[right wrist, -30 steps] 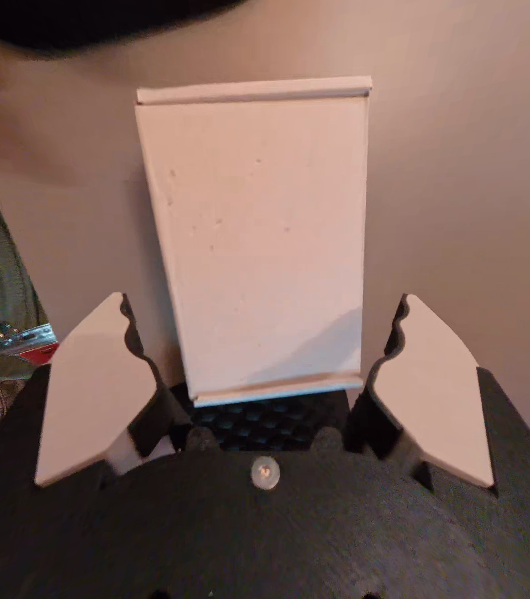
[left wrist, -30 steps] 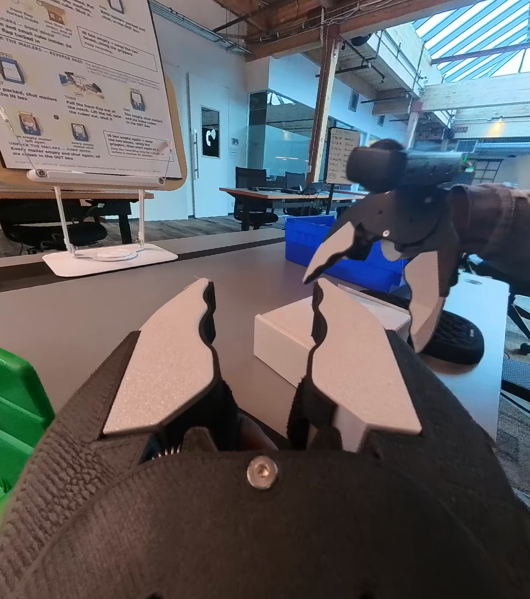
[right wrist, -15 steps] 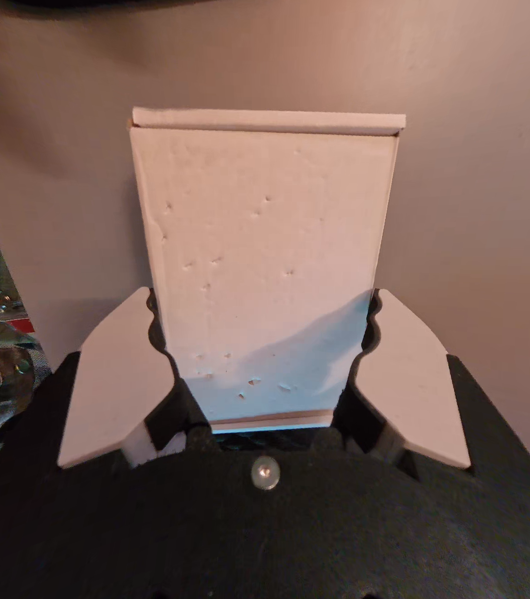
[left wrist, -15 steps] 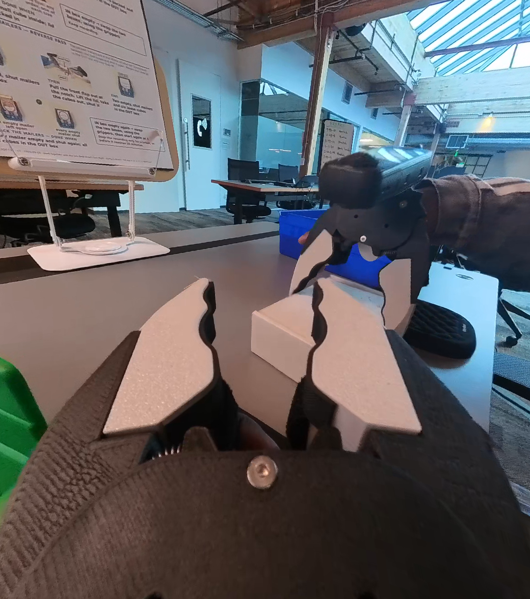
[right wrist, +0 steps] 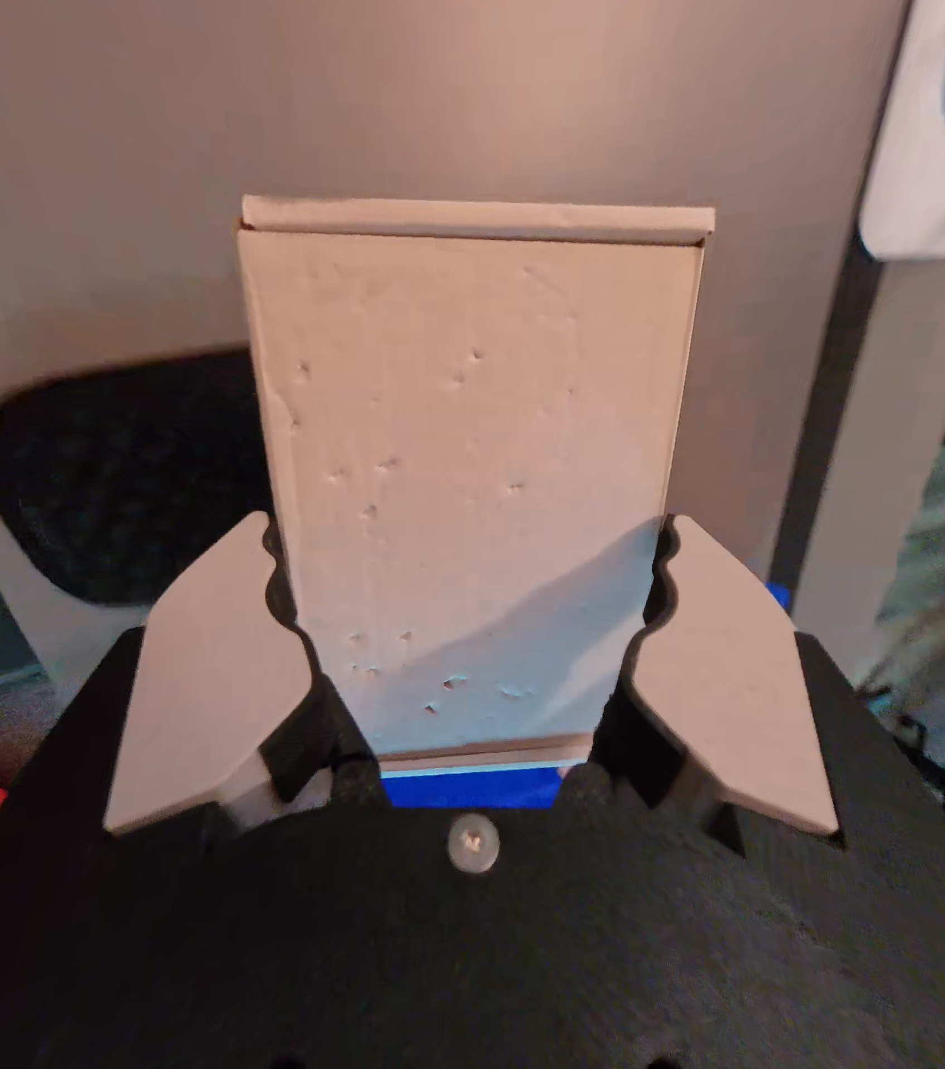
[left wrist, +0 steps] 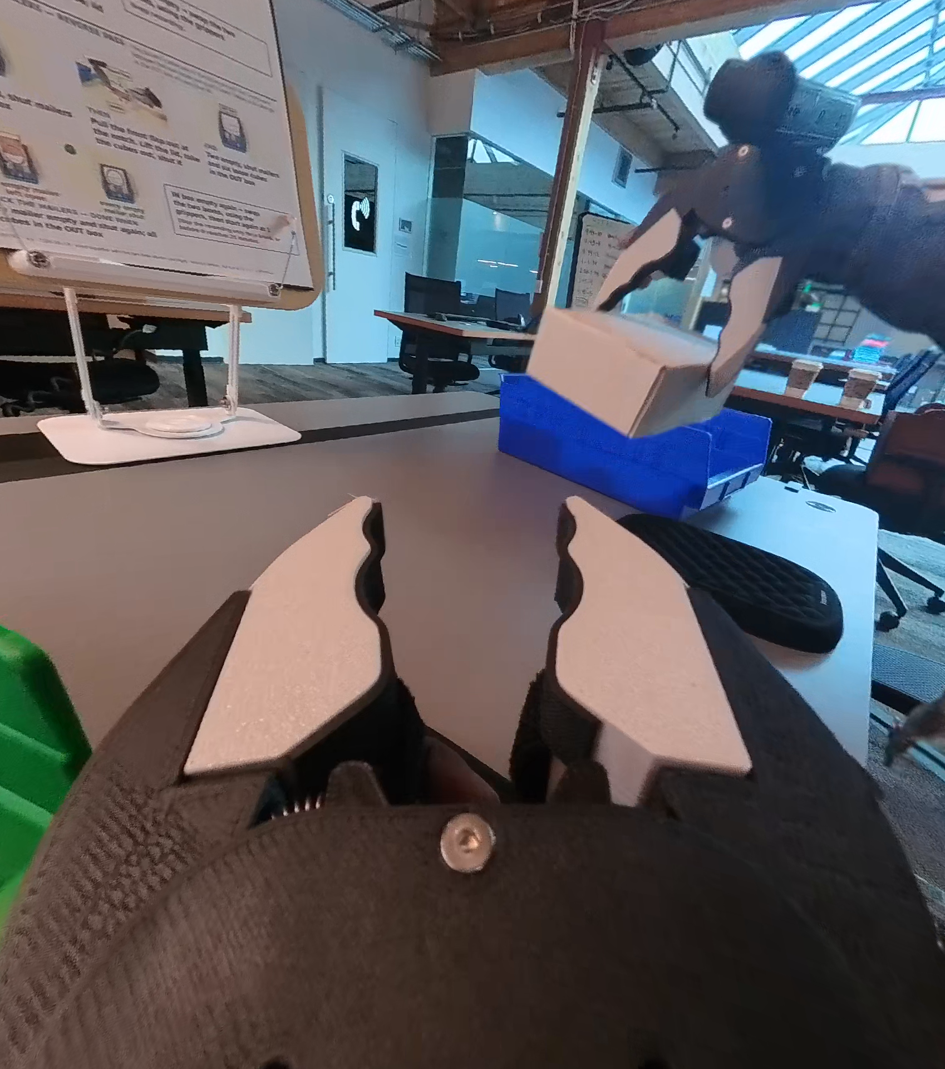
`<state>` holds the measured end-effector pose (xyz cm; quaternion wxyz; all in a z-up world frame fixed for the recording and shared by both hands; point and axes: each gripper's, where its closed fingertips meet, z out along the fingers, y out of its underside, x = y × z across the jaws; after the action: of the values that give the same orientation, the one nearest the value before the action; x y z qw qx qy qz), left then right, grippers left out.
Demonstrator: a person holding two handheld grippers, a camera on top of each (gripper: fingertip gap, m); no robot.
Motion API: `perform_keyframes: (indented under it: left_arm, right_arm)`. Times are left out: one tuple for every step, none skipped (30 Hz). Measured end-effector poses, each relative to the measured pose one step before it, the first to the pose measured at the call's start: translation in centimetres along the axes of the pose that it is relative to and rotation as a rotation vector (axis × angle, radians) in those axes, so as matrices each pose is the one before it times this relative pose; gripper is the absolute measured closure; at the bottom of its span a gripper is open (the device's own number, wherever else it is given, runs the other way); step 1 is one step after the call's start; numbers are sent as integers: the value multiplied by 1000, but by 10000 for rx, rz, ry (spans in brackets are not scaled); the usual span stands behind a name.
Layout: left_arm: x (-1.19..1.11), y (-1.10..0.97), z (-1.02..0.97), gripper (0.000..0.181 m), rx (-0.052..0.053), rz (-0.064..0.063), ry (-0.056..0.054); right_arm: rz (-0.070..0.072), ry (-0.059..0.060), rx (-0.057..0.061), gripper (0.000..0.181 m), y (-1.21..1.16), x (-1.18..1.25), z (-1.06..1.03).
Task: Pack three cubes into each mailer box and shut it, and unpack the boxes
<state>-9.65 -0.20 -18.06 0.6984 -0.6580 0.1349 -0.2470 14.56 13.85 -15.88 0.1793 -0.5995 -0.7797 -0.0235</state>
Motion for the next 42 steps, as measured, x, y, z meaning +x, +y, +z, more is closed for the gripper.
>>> perform_keyframes:
  left_arm:
    - [-131,12,14,124,-5,-32,-82]
    - [-123,31,37,124,-25,-35,-80]
    - [-127,45,48,124,-42,-29,-79]
    - [-121,64,67,124,-54,-18,-75]
    - [-96,62,79,124,-66,-10,-64]
    - [-104,77,90,124,-75,-1,-75]
    - [-117,78,91,124,-74,14,-94]
    - [-103,62,97,124,-68,36,-91]
    - [-76,64,102,124,-67,55,-84]
    - [-83,75,126,124,-83,72,-85]
    - [-38,123,153,124,-125,77,-70]
    - [-28,178,185,124,-172,64,-52]
    - [1,217,203,124,-207,63,-32]
    - [58,215,213,124,-209,87,4]
    - [124,203,206,124,-193,116,32]
    - [130,173,172,124,-173,123,31]
    - [134,135,139,124,-145,128,17]
    - [155,119,89,124,-107,134,25]
    - [143,68,50,124,-58,123,24]
    - [85,28,14,124,-27,92,-1]
    - [25,26,-5,123,-26,57,-22]
    - [12,33,-15,123,-49,43,-19]
    - [-155,153,8,121,-144,17,-116]
    - [-300,231,17,114,-247,-5,-198]
    - [-163,174,11,105,-245,47,-101]
    - [-196,51,-26,101,-190,98,-123]
    - [-348,-180,-83,97,-90,140,-252]
    - [-374,-370,-173,94,9,179,-291]
    - [-386,-559,-258,90,97,174,-297]
    - [-434,-651,-313,87,157,121,-334]
    - [-408,-715,-353,83,205,104,-295]
    - [-405,-721,-389,78,223,97,-289]
    - [-408,-671,-432,74,210,97,-291]
    - [-469,-630,-456,69,195,85,-319]
    - [-536,-586,-474,64,178,30,-327]
    - [-653,-531,-451,59,162,-21,-352]
    - [-775,-497,-418,55,141,-84,-377]
    - [-799,-401,-342,52,93,-155,-341]
    - [-732,-324,-274,49,20,-195,-278]
    - [-647,-290,-203,46,-17,-168,-209]
    - [-700,-279,-134,44,-3,-91,-248]
    - [-679,-275,-72,41,15,-2,-255]
  right_arm:
    - [89,231,-250,61,1877,1305,-653]
    - [86,247,-274,61,1929,1364,-488]
    - [49,215,-288,61,1909,1331,-318]
    - [3,159,-214,61,1773,1213,-138]
    - [46,99,-187,61,1675,1131,14]
    - [26,-20,-181,61,1558,923,217]
    - [-52,-52,-102,61,1359,785,378]
    - [-78,-34,-119,61,1265,712,496]
    - [-111,-58,-103,61,1111,605,604]
    - [-108,-94,14,61,856,451,668]
    - [-58,-144,79,61,682,311,749]
    - [-22,-136,65,61,603,295,812]
    - [-11,-114,48,61,541,303,859]
    - [37,-32,29,61,481,430,868]
    - [115,-15,23,61,419,469,844]
    - [86,-40,72,61,289,366,793]
    - [14,-33,76,61,232,300,739]
    - [-11,3,38,61,222,281,661]
    - [15,-71,3,61,181,115,592]
    - [53,-112,-59,61,203,15,531]
    - [52,-118,-95,61,197,-65,481]
    - [8,-48,-115,61,203,-43,445]
    - [-28,35,-133,61,224,-22,387]
    - [52,227,-100,61,155,190,239]
    - [38,235,-101,57,184,167,65]
    - [164,191,68,54,-34,47,-111]
    - [376,218,259,48,-330,40,-337]
    - [556,256,398,40,-589,0,-599]
    - [727,328,591,35,-905,-12,-845]
    - [829,310,884,35,-1333,-204,-1046]
    - [1010,477,1129,35,-1618,-179,-1122]
    - [1015,331,940,35,-1326,-656,-1052]
    - [860,60,790,35,-979,-1365,-1021]
    - [873,514,615,35,-521,-924,-939]
    - [600,188,554,35,-261,-1559,-954]
    - [565,230,587,35,-89,-1621,-888]
    - [620,483,390,35,210,-1192,-824]
    - [558,388,243,35,451,-1208,-796]
    - [509,297,91,35,717,-1178,-751]
    - [477,254,49,35,741,-1075,-702]
    - [461,186,137,35,618,-1026,-635]
    - [407,210,142,35,610,-822,-635]
